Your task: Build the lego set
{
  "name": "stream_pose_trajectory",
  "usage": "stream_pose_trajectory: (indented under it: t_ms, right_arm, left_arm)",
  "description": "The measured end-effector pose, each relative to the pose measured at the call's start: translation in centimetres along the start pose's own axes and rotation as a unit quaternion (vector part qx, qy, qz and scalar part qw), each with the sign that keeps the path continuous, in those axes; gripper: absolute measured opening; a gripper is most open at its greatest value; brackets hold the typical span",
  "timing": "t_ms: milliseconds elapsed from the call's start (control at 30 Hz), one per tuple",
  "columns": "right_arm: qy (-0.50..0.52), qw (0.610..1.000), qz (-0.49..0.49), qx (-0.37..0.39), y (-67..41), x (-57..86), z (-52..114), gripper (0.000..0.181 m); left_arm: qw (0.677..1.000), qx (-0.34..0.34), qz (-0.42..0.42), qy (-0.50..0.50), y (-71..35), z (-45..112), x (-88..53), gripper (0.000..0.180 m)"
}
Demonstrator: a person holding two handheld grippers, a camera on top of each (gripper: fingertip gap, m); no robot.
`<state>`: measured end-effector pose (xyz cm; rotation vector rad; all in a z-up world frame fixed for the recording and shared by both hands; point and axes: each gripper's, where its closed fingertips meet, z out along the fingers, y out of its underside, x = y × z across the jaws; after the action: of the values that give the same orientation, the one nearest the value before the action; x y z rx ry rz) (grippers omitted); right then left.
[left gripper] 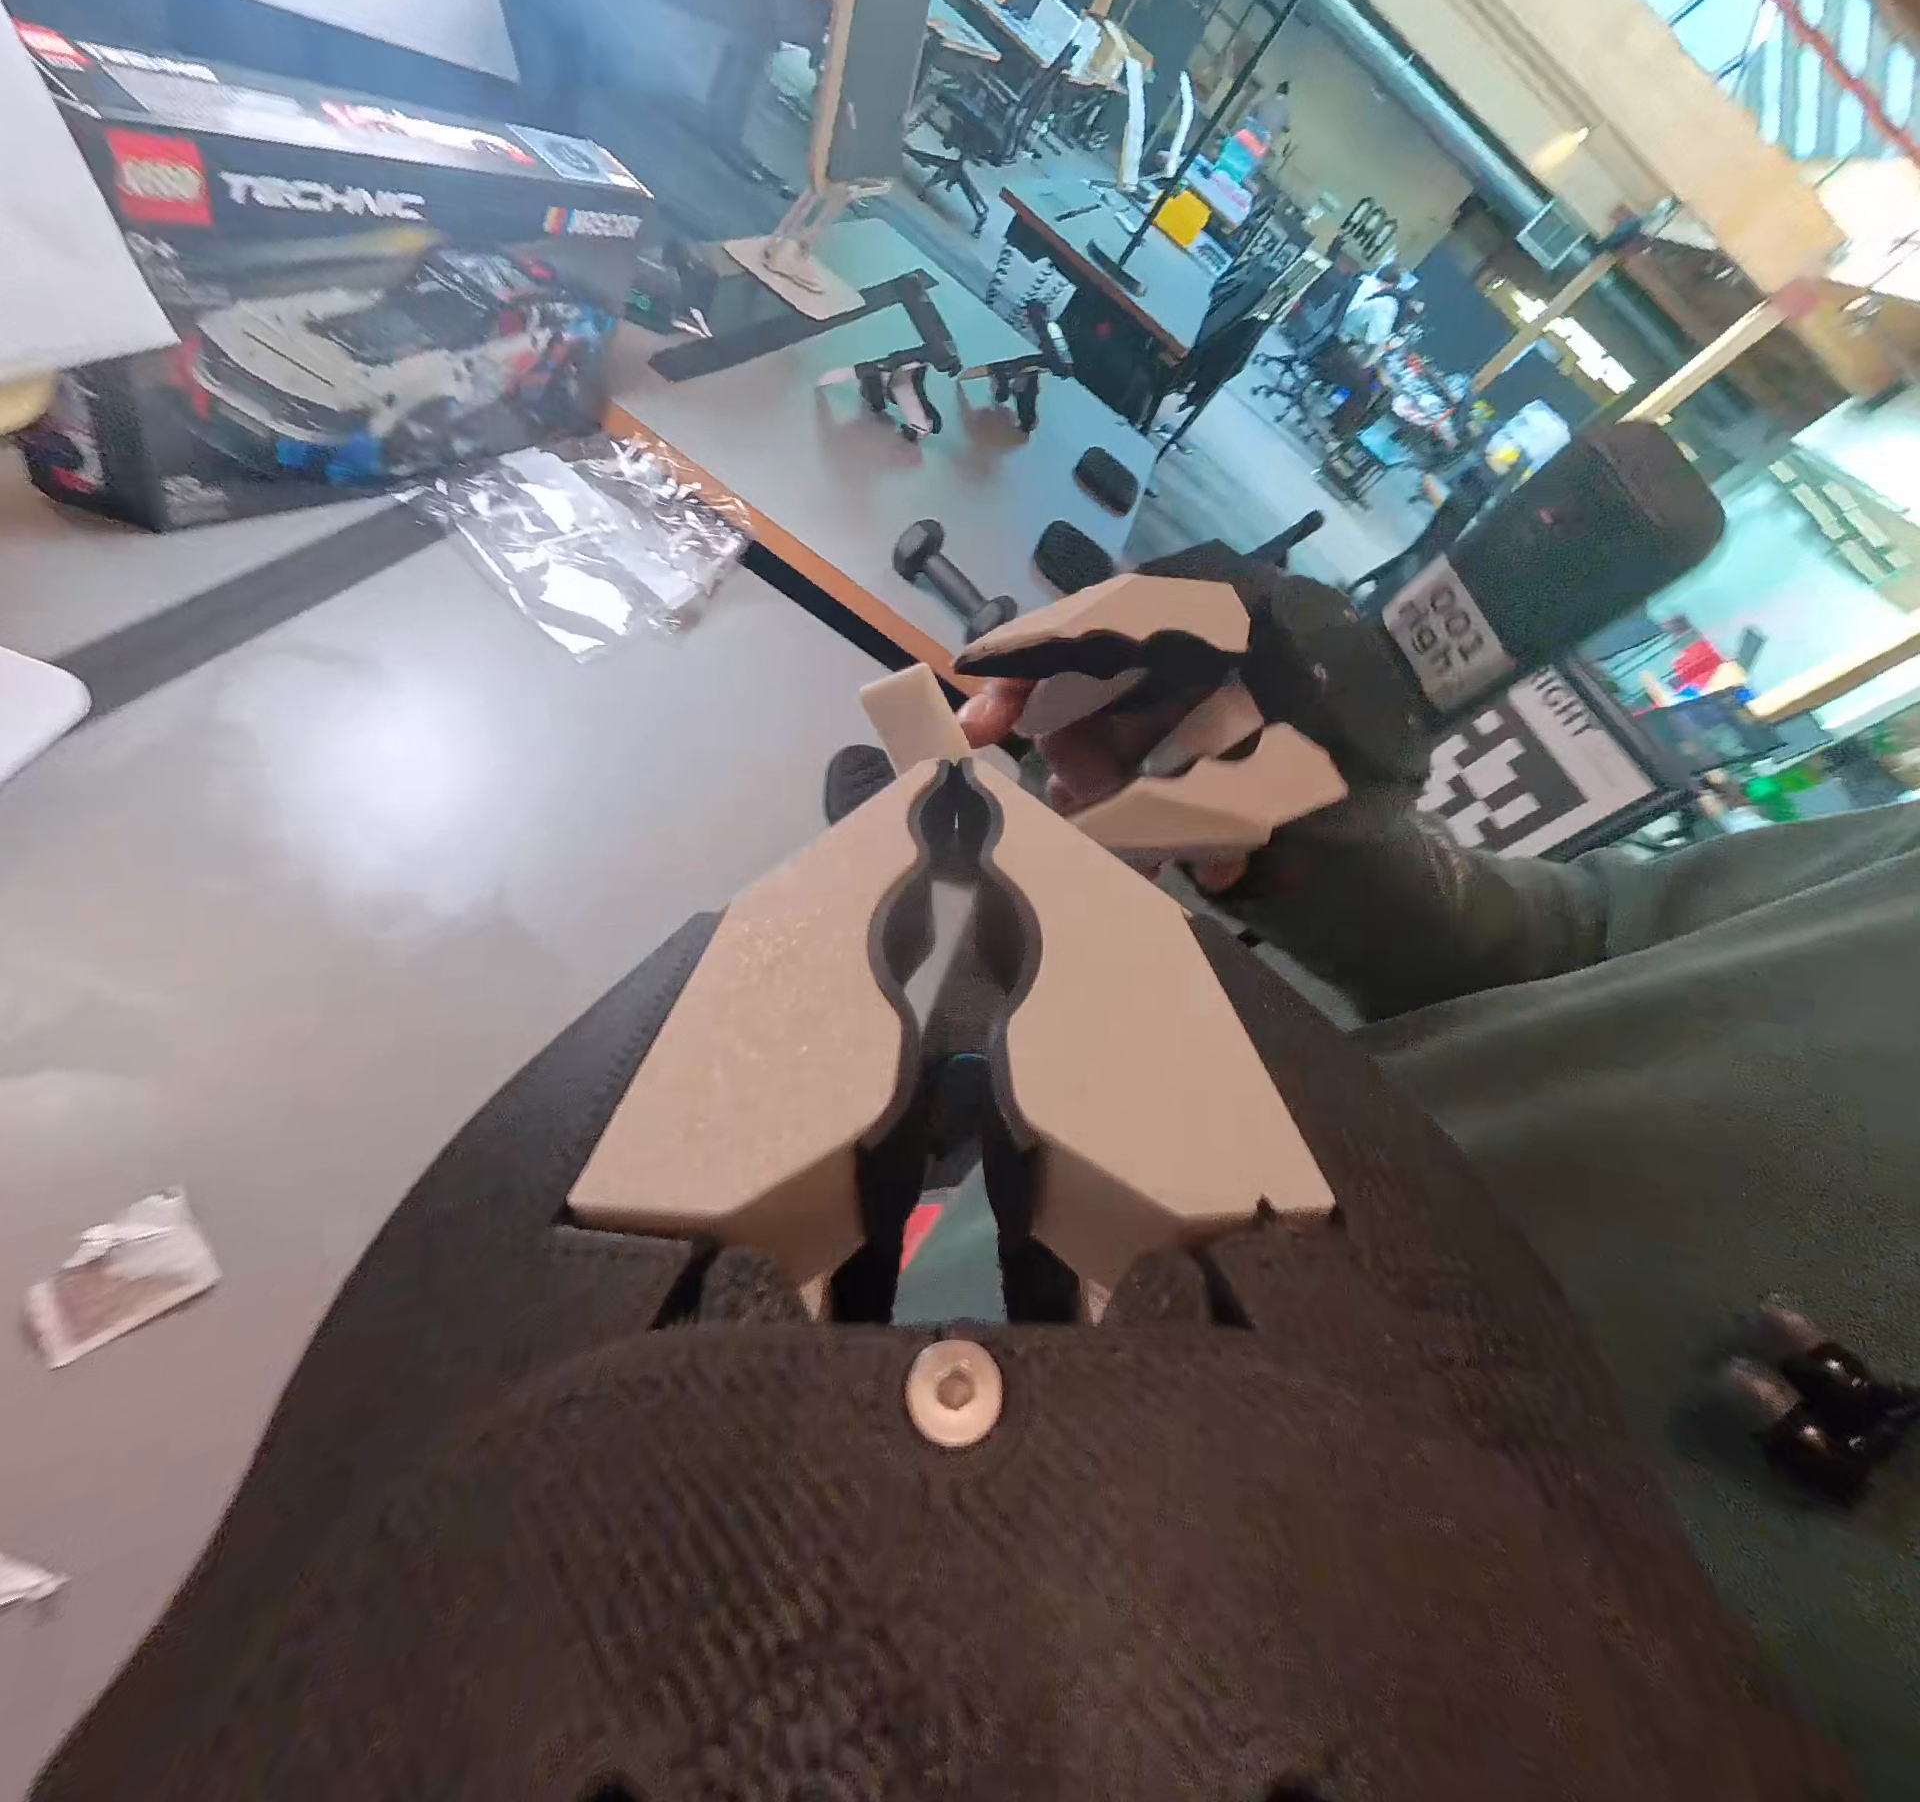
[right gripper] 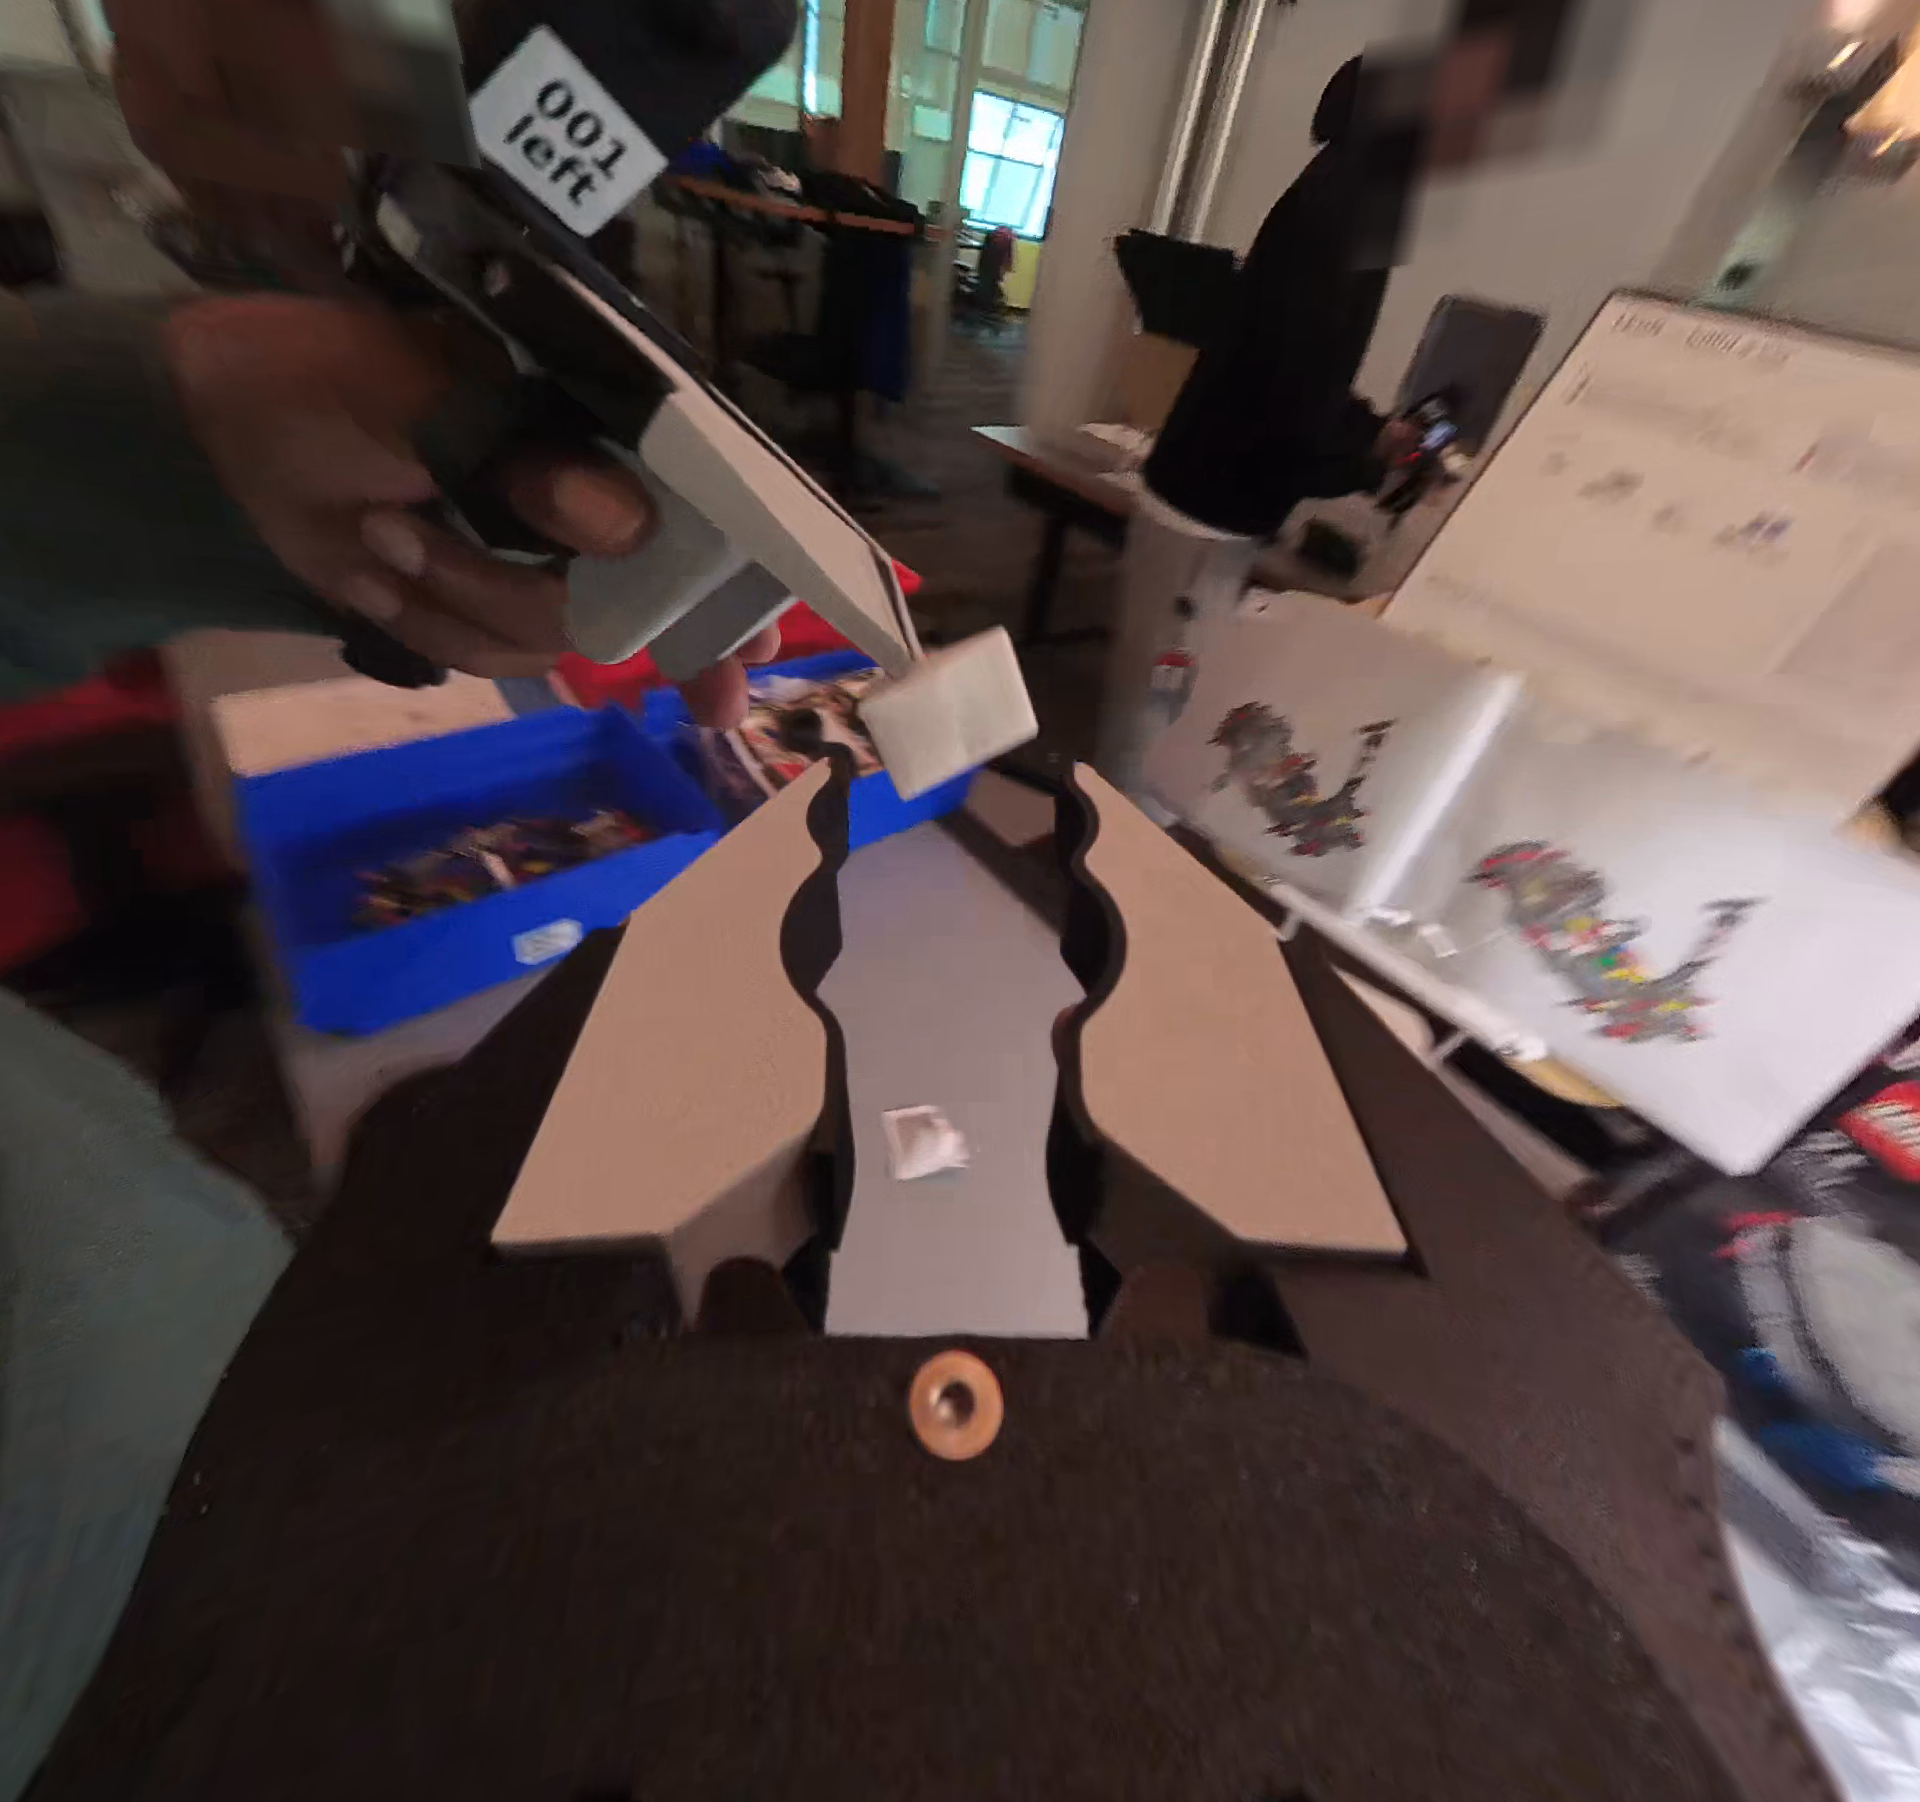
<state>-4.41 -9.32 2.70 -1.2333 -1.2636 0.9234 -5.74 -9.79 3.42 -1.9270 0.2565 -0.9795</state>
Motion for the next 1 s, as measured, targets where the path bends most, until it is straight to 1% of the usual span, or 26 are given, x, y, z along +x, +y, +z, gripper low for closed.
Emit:
stream_pose_trajectory:
  t_ms: [67,100,167,233,300,433,533,633,667,700,800,900,1000]
  right_arm:
    - [0.025,0.998,-0.053,-0.012,0.1,-0.1,0.7,0.037]
    - [0.029,0.997,-0.067,-0.018,0.3,0.0,1.0,0.033]
    - [0.022,0.997,-0.066,-0.016,0.3,0.0,1.1,0.011]
    - [0.007,0.999,-0.047,-0.005,0.1,0.2,0.6,0.000]
    - [-0.032,0.999,-0.019,-0.007,0.3,0.0,0.1,0.000]
    - [-0.105,0.991,0.082,0.000,0.3,0.2,-1.0,0.000]
    - [-0.103,0.989,0.106,0.017,-0.4,1.2,-1.3,0.001]
    - [-0.084,0.993,0.078,0.014,-0.5,1.2,-0.8,0.001]
    - [-0.075,0.995,0.065,0.015,-0.7,1.0,-0.5,0.001]
    - [-0.063,0.997,0.049,0.016,-0.8,1.0,-0.3,0.001]
    - [-0.034,0.999,-0.013,0.015,-1.2,0.5,0.2,0.001]
    - [-0.016,0.998,-0.065,0.015,-1.8,0.1,0.4,0.000]
    - [-0.003,0.995,-0.104,0.011,-2.1,-0.1,0.5,0.001]
  left_arm:
    - [1.000,0.000,-0.009,0.012,0.2,0.8,0.3,0.000]
    - [1.000,0.000,-0.009,0.016,0.2,1.0,0.5,0.000]
    - [1.000,-0.002,-0.007,0.013,0.3,1.2,0.4,0.000]
    - [1.000,-0.003,-0.003,0.006,0.3,1.1,0.1,0.000]
    - [1.000,-0.005,0.005,-0.003,0.4,0.6,-0.4,0.000]
    - [1.000,-0.021,0.010,0.009,1.4,-0.1,-0.3,0.000]
    - [0.999,-0.018,-0.013,0.032,1.8,-0.1,0.3,0.000]
    - [0.997,0.028,-0.054,0.046,0.9,0.3,0.7,0.001]
    - [0.995,0.044,-0.069,0.056,0.5,0.4,1.0,0.010]
    - [0.993,0.056,-0.083,0.066,0.1,0.6,1.2,0.014]
    - [0.987,0.082,-0.108,0.080,-0.6,0.9,1.3,0.019]
    - [0.982,0.101,-0.129,0.096,-1.1,0.9,1.3,0.018]
    - [0.981,0.107,-0.127,0.102,-1.3,0.8,1.3,0.015]
